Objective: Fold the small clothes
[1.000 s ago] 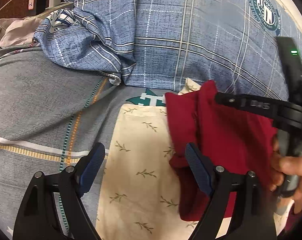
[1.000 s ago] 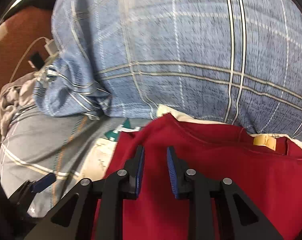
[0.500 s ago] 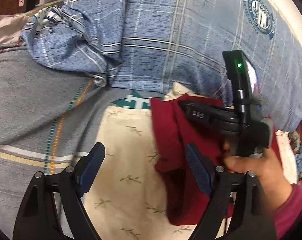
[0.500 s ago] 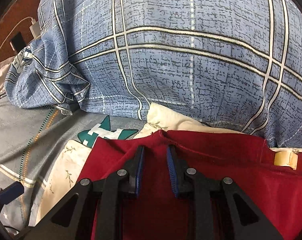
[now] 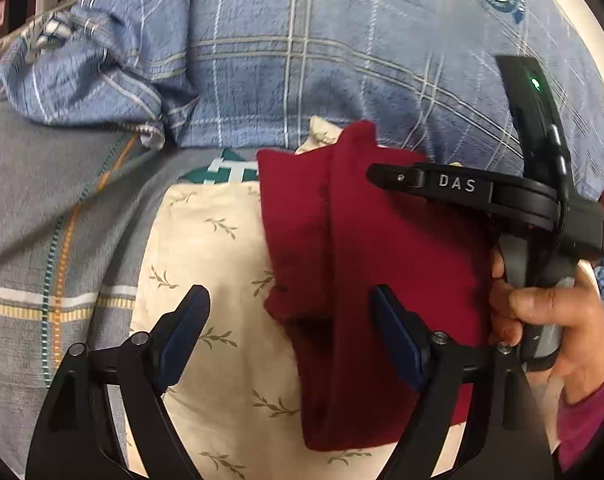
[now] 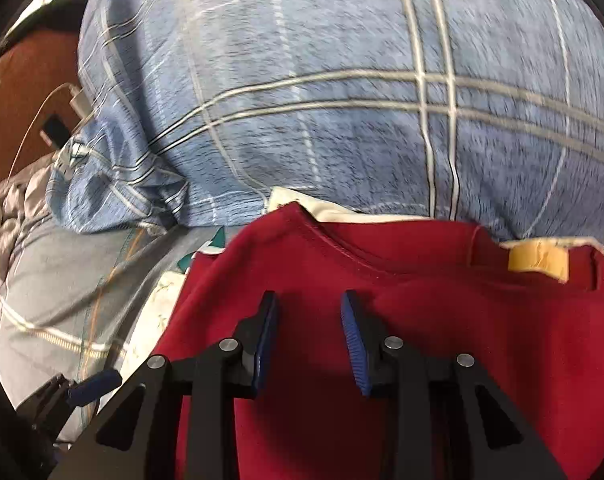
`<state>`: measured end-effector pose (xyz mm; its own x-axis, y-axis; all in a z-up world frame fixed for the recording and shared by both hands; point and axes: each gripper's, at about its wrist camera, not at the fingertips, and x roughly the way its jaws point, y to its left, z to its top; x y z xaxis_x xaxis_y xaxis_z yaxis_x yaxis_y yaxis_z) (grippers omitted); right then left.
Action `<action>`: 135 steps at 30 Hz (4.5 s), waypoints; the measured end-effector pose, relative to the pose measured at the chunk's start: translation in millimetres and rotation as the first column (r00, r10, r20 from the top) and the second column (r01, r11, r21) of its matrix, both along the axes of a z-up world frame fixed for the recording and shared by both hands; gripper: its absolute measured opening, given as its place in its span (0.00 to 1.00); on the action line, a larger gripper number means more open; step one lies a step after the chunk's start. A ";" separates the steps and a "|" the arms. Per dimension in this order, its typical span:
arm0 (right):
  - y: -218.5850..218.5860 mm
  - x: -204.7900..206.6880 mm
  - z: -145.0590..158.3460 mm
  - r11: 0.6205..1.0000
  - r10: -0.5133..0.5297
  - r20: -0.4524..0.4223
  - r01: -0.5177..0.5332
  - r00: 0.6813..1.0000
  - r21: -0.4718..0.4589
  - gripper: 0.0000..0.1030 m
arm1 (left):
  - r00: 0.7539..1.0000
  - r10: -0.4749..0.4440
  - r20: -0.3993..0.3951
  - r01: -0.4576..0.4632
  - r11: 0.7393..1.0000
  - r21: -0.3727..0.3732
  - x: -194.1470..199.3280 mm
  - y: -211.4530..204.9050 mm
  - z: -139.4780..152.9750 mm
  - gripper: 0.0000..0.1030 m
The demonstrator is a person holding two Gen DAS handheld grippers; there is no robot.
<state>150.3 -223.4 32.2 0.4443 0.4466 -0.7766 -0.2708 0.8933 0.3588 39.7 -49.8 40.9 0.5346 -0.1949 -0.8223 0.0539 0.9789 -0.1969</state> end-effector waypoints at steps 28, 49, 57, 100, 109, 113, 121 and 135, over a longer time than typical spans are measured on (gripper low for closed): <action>63.1 15.3 -7.0 0.980 0.079 0.015 -0.075 0.997 -0.182 0.55 | 0.999 0.028 -0.024 -0.029 0.999 -0.026 6.0 7.6 -5.8 0.83; -3.6 -9.1 16.5 0.995 -0.059 0.014 0.058 0.998 0.078 0.66 | 0.999 0.042 -0.027 -0.044 0.993 -0.113 18.1 6.9 -18.6 0.83; 16.3 -8.2 28.9 0.999 0.023 -0.066 -0.019 0.998 0.049 0.70 | 0.997 0.076 0.019 -0.069 0.967 -0.247 26.5 11.7 -28.9 0.81; 15.9 -17.9 44.3 0.993 0.122 -0.106 -0.122 0.987 0.005 0.19 | 0.979 -0.163 0.123 0.173 0.982 -0.078 -8.2 -25.9 6.1 0.79; 3.5 -25.1 49.9 0.995 0.096 -0.092 -0.093 0.991 0.038 0.18 | 0.980 -0.156 0.125 0.165 0.984 -0.070 -6.4 -22.2 6.2 0.69; -11.2 -35.5 62.9 0.996 0.082 -0.049 -0.080 0.995 0.043 0.16 | 0.970 -0.195 0.143 0.208 0.974 -0.086 -14.2 -34.7 19.4 0.24; -106.4 -69.9 115.4 0.999 -0.008 0.074 0.004 0.997 0.050 0.15 | 0.907 -0.364 0.214 0.397 0.907 -0.138 -42.6 -127.5 67.7 0.18; -270.6 -85.9 45.0 0.918 -0.378 -0.076 0.384 0.923 0.101 0.08 | 0.863 -0.505 0.024 0.502 0.849 -0.168 -38.3 -272.5 0.7 0.09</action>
<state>64.4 -494.0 77.1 0.5569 0.3374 -0.7590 0.1046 0.8780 0.4670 1.4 -322.2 41.7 0.3102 -0.5648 -0.7647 0.5249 0.7724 -0.3576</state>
